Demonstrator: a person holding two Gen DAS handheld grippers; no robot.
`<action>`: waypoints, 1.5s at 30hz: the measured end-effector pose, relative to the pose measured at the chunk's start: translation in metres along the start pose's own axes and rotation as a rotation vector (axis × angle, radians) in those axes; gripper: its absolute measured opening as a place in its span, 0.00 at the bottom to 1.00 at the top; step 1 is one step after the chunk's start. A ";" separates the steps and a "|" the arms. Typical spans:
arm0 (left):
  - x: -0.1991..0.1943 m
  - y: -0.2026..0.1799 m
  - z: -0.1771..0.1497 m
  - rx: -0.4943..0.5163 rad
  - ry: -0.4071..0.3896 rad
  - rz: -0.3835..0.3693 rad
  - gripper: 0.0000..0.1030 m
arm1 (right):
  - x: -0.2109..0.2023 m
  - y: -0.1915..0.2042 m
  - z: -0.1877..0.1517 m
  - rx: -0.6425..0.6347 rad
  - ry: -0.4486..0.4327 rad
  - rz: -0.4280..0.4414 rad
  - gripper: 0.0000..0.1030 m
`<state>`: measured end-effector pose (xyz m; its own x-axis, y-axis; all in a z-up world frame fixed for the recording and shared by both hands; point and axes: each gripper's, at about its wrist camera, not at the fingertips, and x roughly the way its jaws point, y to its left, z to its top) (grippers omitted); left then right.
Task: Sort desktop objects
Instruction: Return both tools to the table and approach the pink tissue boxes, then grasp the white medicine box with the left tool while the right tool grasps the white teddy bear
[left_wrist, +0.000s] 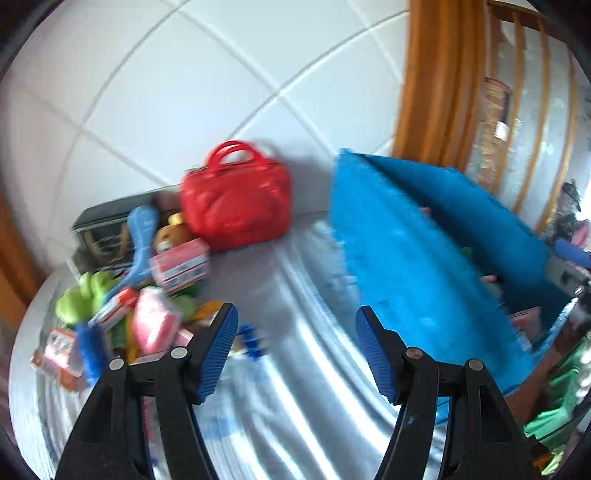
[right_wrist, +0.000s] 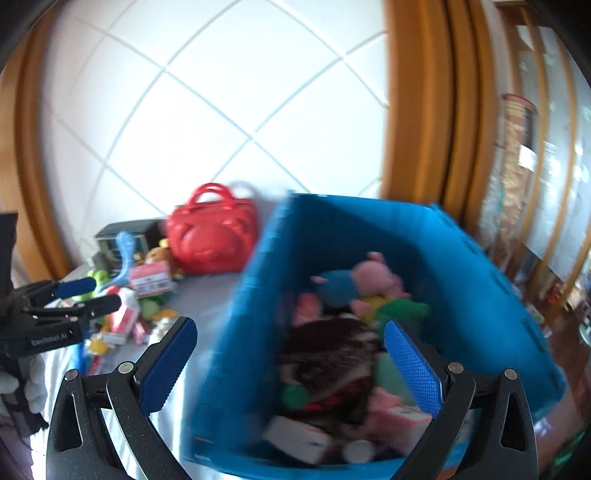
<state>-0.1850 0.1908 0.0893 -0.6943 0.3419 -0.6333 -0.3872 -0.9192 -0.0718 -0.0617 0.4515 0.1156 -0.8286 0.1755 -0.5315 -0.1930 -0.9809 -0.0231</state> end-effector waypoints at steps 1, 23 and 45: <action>-0.002 0.024 -0.008 -0.018 0.006 0.036 0.63 | 0.003 0.014 0.002 -0.011 0.000 0.017 1.00; 0.029 0.433 -0.149 -0.611 0.218 0.519 0.63 | 0.199 0.181 -0.056 0.007 0.319 0.132 1.00; 0.139 0.498 -0.198 -0.823 0.229 0.456 0.51 | 0.355 0.235 -0.098 -0.010 0.578 0.125 1.00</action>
<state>-0.3546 -0.2582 -0.1872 -0.5037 -0.0477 -0.8626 0.4967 -0.8330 -0.2440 -0.3496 0.2752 -0.1619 -0.4233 -0.0124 -0.9059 -0.1054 -0.9924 0.0628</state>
